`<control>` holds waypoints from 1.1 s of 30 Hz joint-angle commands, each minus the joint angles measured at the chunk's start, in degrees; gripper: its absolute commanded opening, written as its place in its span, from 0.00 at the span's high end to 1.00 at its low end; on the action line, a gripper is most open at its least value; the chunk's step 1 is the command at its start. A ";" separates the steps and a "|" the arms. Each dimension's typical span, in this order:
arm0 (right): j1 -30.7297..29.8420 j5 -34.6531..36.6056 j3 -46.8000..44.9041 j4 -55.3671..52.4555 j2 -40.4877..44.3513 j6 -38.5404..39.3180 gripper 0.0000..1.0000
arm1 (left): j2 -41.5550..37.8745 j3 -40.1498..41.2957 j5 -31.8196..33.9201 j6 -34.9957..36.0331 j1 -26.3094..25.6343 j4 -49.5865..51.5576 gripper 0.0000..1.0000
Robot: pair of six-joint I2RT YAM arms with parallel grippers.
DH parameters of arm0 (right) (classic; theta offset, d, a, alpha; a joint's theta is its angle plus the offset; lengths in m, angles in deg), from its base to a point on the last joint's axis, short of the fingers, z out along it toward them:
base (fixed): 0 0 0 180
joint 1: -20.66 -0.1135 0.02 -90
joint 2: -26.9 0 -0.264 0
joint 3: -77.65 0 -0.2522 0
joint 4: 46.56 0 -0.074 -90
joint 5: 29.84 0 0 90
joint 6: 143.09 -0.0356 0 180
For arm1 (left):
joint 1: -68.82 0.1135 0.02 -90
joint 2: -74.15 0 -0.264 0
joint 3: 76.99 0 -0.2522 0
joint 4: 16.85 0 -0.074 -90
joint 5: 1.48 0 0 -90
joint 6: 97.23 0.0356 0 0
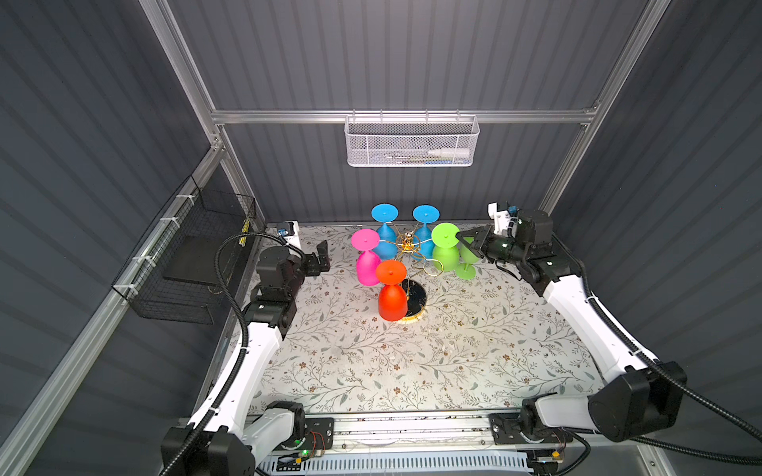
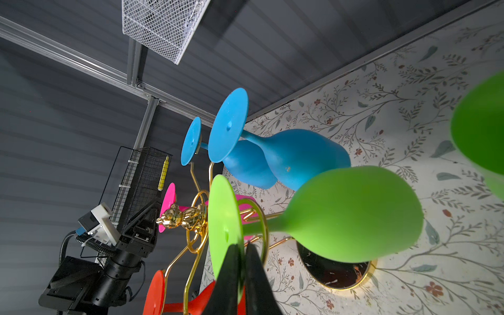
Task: Take the wine glass off the wine glass rack
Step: Pick up the wine glass from the wine glass rack.
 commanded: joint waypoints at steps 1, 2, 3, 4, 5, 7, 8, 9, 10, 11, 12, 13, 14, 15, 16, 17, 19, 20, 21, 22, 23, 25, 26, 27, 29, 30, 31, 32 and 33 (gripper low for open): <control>-0.23 -0.88 -0.60 0.95 -0.35 0.04 0.92 | -1.27 0.20 -0.28 -0.29 0.23 0.97 0.00; -0.23 -0.84 -0.61 0.95 -0.35 0.10 0.92 | -1.27 0.20 -0.28 -0.35 0.23 1.01 0.00; -0.23 -0.76 -0.63 0.88 -0.36 0.22 0.93 | -1.27 0.20 -0.28 -0.26 0.23 0.96 0.00; -0.23 -0.76 -0.71 0.86 -0.36 0.25 0.94 | -1.27 0.20 -0.28 -0.29 0.23 0.97 0.00; -0.23 -0.76 -0.87 0.86 -0.38 0.23 0.96 | -1.27 0.20 -0.28 -0.31 0.23 1.02 0.00; -0.23 -0.75 -1.11 1.12 -0.27 0.08 0.98 | -1.27 0.20 -0.29 -0.28 0.23 0.95 0.00; -0.23 -0.91 -1.19 1.39 -0.14 -0.10 0.99 | -1.20 0.21 -0.28 -0.27 0.23 1.00 0.00; -0.23 -1.28 -1.48 1.99 -0.06 -0.51 1.00 | -1.20 0.20 -0.35 -0.24 0.23 1.01 0.00; -0.23 -1.75 -1.71 2.77 0.02 -1.11 1.00 | -1.18 0.20 -0.37 -0.28 0.23 0.99 0.00; -0.23 -2.07 -1.92 3.40 0.12 -1.66 1.00 | -1.22 0.20 -0.38 -0.29 0.23 1.02 0.00; -0.23 -2.69 -2.17 4.36 0.24 -2.53 1.00 | -1.20 0.19 -0.37 -0.28 0.23 1.00 0.00; -0.22 -3.10 -2.41 5.39 0.34 -3.51 1.00 | -1.22 0.17 -0.37 -0.31 0.23 0.97 0.00; -0.21 -3.53 -2.70 6.24 0.40 -4.28 1.00 | -1.29 0.18 -0.37 -0.29 0.23 0.96 0.00; -0.22 -4.11 -2.98 7.50 0.65 -5.35 1.00 | -1.32 0.26 -0.30 -0.29 0.23 0.96 0.00; -0.23 -4.39 -3.31 8.69 0.78 -6.47 1.00 | -1.40 0.26 -0.28 -0.20 0.23 0.96 0.00; -0.23 -4.69 -3.51 9.53 0.85 -7.33 1.00 | -1.40 0.25 -0.28 -0.20 0.23 0.98 0.00; -0.19 -5.11 -3.81 10.88 1.09 -8.81 1.00 | -1.43 0.24 -0.26 -0.20 0.23 1.02 0.00; -0.23 -5.24 -3.92 11.40 1.10 -9.22 1.00 | -1.50 0.28 -0.30 -0.21 0.23 0.96 0.00; -0.23 -5.42 -4.08 11.90 1.14 -9.74 1.00 | -1.48 0.27 -0.26 -0.20 0.23 0.96 0.00; -0.23 -5.49 -4.22 12.15 1.07 -10.00 1.00 | -1.48 0.28 -0.28 -0.20 0.23 0.97 0.00; -0.30 -5.53 -4.31 12.37 1.09 -10.13 1.00 | -1.59 0.28 -0.29 -0.20 0.23 0.95 0.00; -0.32 -5.67 -4.44 12.76 1.13 -10.48 1.00 | -1.53 0.28 -0.27 -0.16 0.23 1.02 0.00; -0.40 -5.73 -4.58 12.89 1.11 -10.66 1.00 | -1.60 0.28 -0.28 -0.20 0.23 1.06 0.00; -0.40 -5.89 -4.56 13.12 1.09 -10.80 1.00 | -1.59 0.28 -0.28 -0.21 0.23 0.97 0.00; -0.57 -6.02 -4.66 13.27 1.05 -10.94 1.00 | -1.63 0.28 -0.28 -0.20 0.23 0.96 0.00; -0.59 -6.15 -4.56 13.25 1.01 -11.02 1.00 | -1.63 0.28 -0.31 -0.20 0.23 1.00 0.00; -0.66 -6.28 -4.53 13.25 1.03 -11.11 1.00 | -1.63 0.28 -0.28 -0.24 0.23 0.95 0.00; -0.70 -6.21 -4.68 13.20 1.13 -11.11 1.00 | -1.62 0.28 -0.28 -0.21 0.23 0.98 0.00; -0.84 -6.31 -4.67 13.17 1.18 -11.11 1.00 | -1.63 0.28 -0.33 -0.15 0.23 1.06 0.00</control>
